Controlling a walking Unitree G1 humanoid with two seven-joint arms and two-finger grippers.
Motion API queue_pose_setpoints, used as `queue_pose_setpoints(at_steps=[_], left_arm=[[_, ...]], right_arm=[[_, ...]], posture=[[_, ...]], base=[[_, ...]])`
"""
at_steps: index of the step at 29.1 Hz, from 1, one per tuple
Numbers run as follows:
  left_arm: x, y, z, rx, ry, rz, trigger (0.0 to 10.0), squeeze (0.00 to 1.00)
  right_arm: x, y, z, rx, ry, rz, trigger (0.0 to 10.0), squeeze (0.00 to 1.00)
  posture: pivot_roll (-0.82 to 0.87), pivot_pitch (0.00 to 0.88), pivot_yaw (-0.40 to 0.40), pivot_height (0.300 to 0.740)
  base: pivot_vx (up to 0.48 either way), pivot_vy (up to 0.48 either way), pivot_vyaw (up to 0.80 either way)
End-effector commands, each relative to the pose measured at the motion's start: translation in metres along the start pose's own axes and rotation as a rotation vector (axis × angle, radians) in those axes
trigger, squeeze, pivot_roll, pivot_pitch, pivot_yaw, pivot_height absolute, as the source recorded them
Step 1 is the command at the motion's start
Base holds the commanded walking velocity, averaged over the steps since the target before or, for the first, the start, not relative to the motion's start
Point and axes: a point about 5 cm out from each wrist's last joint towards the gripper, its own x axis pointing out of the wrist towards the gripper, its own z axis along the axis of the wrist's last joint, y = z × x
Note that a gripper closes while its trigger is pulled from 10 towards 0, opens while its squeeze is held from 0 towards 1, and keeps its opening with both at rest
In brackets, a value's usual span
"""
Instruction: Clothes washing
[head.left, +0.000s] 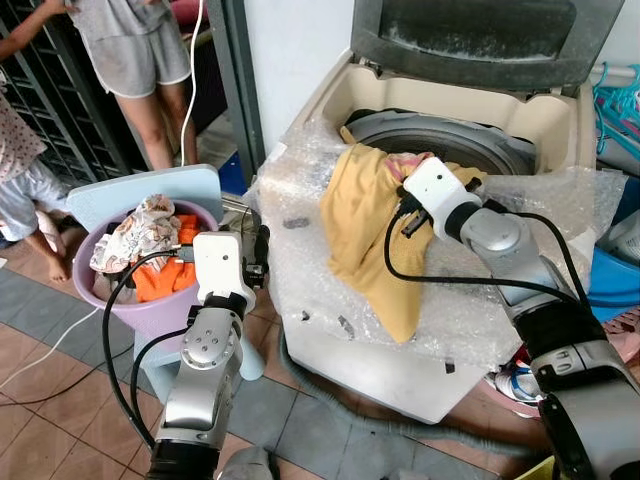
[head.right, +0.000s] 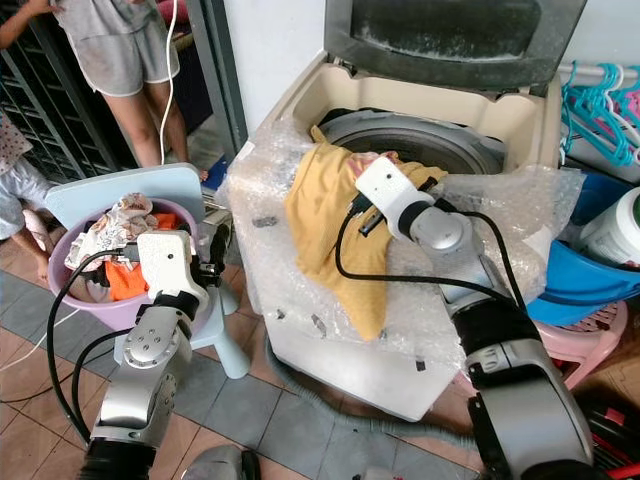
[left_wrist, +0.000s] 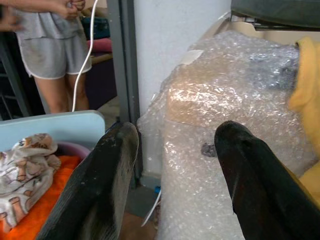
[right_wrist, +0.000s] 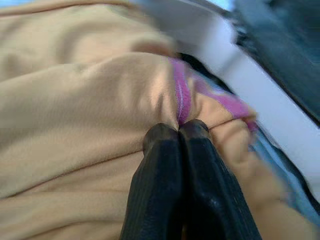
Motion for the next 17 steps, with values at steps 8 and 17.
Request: queue_pose_setpoints(at_steps=[8,17], left_arm=[[0.002,-0.005,0.001,-0.007,-0.004,-0.001,10.0,0.00],[0.003,-0.004,0.001,-0.001,-0.008,0.009,10.0,0.00]], right_arm=[[-0.004,-0.077,0.054,0.105,-0.216,-0.363,0.0,0.00],[-0.024,-0.109,0.091,0.086,-0.443,-0.639,0.0,0.00]], posture=[[-0.08,0.000,0.060,0.740],[-0.09,0.000,0.059,0.740]], base=[[0.000,0.000,0.00],[0.000,0.000,0.00]])
